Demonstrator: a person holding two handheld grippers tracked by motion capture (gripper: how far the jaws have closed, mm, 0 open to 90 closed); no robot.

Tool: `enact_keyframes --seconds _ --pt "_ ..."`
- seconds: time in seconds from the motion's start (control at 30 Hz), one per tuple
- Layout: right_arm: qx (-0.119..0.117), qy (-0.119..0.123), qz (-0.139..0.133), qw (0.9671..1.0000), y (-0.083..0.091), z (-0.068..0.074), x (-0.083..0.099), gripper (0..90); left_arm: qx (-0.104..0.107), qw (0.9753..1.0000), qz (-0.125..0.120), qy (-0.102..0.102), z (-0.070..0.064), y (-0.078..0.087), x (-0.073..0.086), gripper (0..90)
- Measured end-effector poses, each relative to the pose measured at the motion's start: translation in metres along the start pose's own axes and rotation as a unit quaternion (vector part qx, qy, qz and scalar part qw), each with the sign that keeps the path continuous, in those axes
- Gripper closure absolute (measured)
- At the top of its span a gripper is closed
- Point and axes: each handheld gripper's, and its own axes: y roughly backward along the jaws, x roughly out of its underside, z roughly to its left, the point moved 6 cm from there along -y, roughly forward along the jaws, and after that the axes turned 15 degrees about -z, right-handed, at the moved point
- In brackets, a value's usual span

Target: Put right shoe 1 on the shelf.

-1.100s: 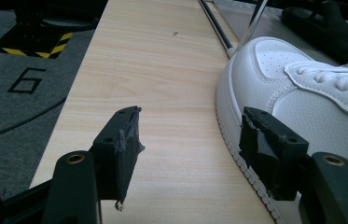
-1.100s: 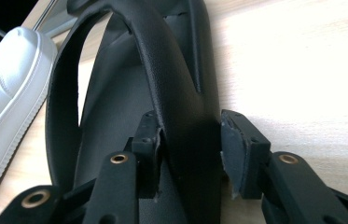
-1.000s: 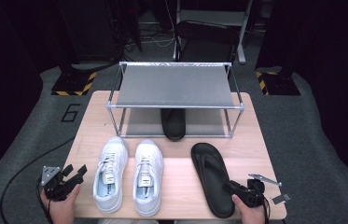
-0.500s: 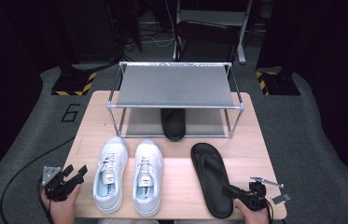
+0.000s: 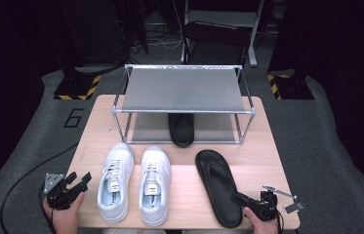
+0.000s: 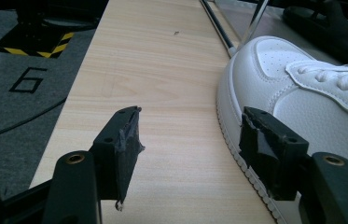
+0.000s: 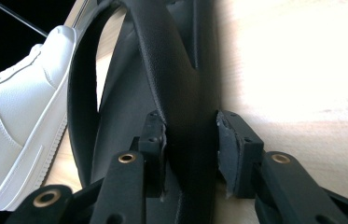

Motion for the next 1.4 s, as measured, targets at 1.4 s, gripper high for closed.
enact_keyframes --seconds 1.4 --pt "0.043 -0.019 -0.104 0.9934 -0.014 -0.002 -0.041 64.4 -0.001 1.0 0.002 0.006 0.001 0.001 0.001 37.9"
